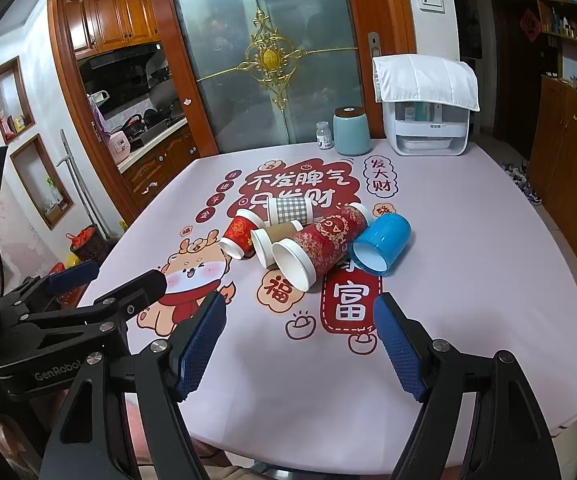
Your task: Flip cup upside down
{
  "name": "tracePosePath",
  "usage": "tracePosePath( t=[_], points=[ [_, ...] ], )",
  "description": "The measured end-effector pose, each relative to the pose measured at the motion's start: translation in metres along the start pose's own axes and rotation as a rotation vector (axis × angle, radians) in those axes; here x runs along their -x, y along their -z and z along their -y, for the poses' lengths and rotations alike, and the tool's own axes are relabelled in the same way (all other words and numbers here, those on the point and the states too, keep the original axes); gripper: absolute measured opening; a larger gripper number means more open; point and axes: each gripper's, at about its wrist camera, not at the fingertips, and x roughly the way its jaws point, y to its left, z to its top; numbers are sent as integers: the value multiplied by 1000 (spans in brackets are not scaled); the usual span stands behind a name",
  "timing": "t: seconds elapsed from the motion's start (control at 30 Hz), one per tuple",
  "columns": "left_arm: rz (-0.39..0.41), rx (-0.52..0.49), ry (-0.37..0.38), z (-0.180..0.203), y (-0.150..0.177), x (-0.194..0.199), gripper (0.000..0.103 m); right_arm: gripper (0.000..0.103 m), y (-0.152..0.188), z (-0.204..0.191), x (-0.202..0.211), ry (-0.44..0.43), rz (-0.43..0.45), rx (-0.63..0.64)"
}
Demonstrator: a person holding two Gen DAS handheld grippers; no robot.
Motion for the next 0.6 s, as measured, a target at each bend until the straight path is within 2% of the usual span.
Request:
tracePosePath(
  t=[0.6],
  points=[
    [-20,1,8,2,1,-6,98,78,-1,7,3,4,-16,-12]
  ],
)
